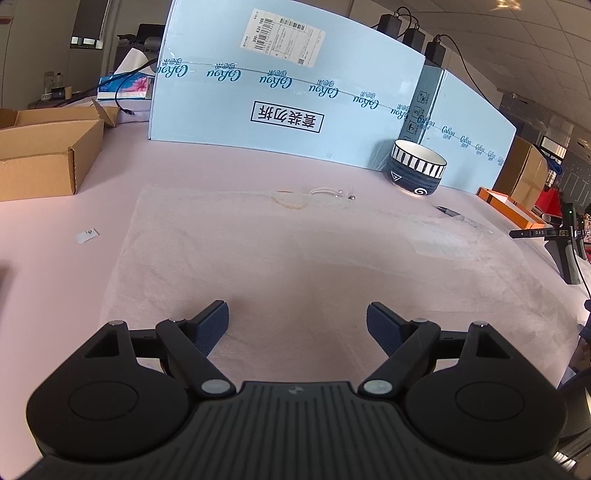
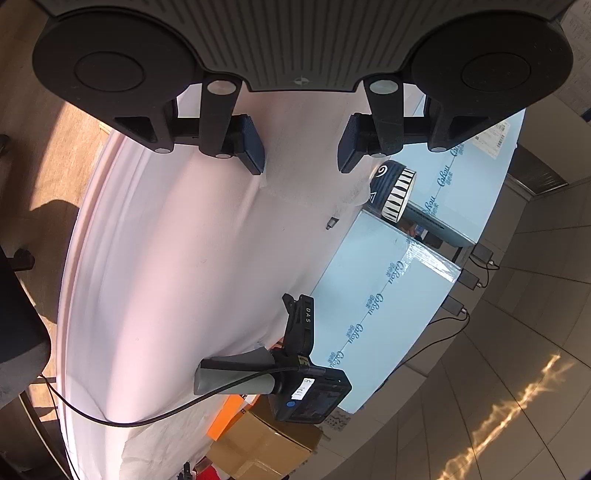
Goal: Fold shopping bag
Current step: 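Close the right gripper on the edge of the white bag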
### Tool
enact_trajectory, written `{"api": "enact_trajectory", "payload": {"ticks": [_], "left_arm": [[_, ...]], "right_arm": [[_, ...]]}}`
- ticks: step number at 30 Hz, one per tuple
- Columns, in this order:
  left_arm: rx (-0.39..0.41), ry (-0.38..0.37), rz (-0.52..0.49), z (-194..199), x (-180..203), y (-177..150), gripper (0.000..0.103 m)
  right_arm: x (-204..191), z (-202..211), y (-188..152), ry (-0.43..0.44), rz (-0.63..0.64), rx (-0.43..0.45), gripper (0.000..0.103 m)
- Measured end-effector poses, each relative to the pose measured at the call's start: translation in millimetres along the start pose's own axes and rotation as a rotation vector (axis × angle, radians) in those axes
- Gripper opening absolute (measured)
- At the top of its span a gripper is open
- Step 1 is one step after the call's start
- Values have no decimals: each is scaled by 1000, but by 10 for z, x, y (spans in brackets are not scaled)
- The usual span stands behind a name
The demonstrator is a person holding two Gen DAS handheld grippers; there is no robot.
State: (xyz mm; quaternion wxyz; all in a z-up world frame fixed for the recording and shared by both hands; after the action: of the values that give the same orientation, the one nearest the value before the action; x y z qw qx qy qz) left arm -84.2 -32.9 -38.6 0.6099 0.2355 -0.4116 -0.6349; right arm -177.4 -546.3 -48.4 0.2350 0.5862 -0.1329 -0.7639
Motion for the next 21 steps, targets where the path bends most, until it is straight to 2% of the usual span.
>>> {"api": "enact_trajectory", "payload": {"ticks": [1,3,4,6,9,13,18,21], "left_arm": [[1,1,-1,0,1,0,81],[2,3,-1,2,0,0,81],[3,4,0,5,-2,1,81],[8,18,12,18,-33,6,81],[19,40,33,54,-102,17,81],[40,55,57,143,-200,23,81],[56,71,62,270,-273,-19,81],[62,84,70,361,-334,-57,81]], "right_arm": [[9,-24,-1,-10,-1,-3,27],[38,-64,1,-37,-1,-9,9],[54,-83,0,-47,-1,-10,6],[62,-105,-1,-44,-9,-9,3],[-24,-165,-26,6,-9,-34,1],[-369,-412,-188,97,46,-111,1],[-1038,-846,-663,290,106,-284,1],[-1442,-1082,-1102,386,145,-419,1]]}}
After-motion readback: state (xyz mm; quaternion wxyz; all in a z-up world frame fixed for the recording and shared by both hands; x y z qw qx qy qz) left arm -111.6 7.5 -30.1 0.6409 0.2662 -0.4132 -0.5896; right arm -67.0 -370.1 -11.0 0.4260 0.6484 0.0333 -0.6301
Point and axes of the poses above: each gripper's, at about its wrist camera, not at the fingertips, and z roughly against the way its jaws point, x to its right, y to its top, the point moved 8 cm from there along -z, roughly the way its jaws point, and after that the axes turned 4 degrees about y, right-handed, at the moved point
